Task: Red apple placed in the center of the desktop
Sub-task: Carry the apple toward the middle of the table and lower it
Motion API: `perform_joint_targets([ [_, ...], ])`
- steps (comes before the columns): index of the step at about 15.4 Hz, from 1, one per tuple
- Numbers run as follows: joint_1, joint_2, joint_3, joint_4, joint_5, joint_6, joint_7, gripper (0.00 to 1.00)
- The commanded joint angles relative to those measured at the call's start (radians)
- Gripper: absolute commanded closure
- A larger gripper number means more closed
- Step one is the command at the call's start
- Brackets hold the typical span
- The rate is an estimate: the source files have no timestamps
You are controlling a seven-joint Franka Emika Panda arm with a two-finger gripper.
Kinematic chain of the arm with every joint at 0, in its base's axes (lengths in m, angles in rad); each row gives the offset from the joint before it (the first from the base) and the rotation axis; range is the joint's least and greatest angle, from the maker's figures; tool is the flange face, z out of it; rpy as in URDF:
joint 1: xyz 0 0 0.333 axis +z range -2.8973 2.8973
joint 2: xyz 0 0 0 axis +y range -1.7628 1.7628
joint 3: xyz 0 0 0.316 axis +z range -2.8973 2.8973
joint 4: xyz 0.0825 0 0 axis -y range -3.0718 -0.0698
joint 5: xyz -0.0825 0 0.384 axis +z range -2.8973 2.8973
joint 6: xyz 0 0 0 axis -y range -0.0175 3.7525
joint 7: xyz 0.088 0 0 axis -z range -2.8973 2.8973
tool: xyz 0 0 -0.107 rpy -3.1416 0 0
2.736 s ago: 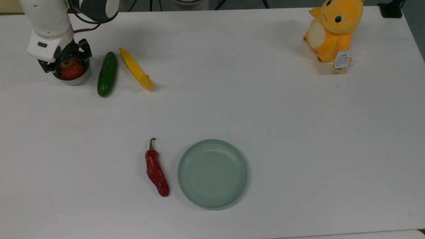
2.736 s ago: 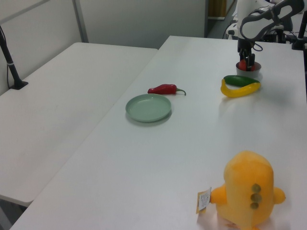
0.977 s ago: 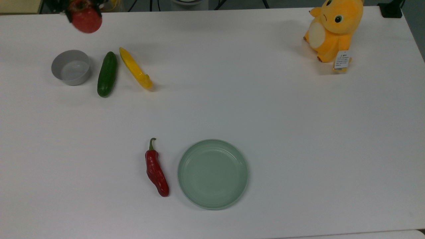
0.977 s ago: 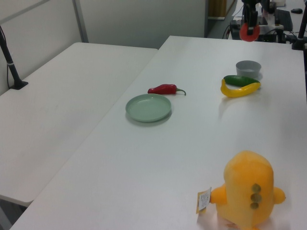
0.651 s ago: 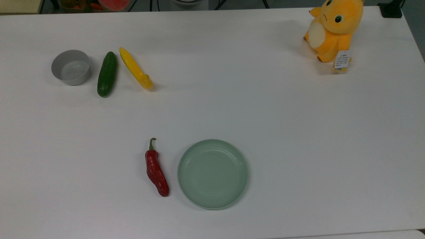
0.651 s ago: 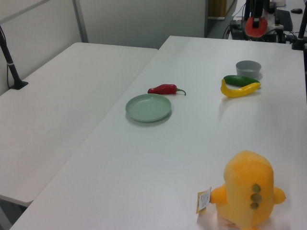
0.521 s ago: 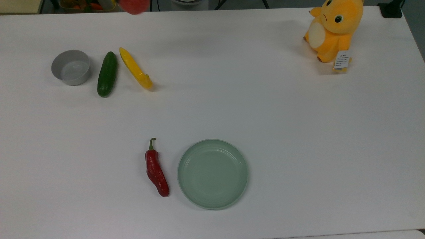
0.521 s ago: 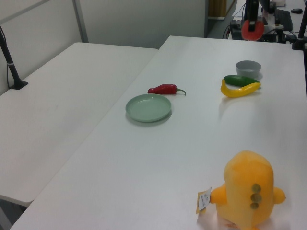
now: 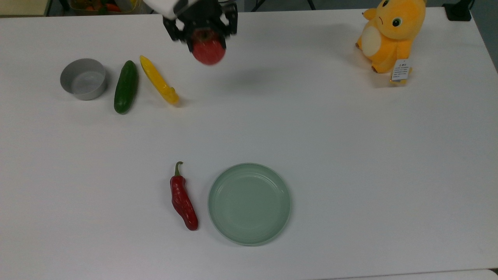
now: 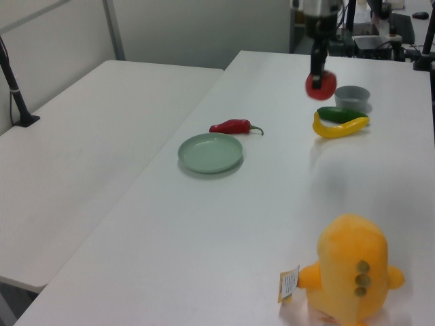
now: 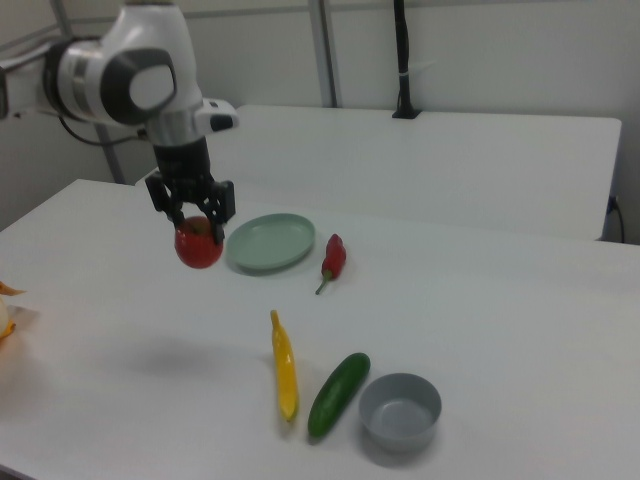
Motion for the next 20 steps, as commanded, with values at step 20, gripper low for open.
perform_joint_targets([
  [20,0.104,0.283,-0.003,-0.082,-0.062,0.407,0.080,0.42],
])
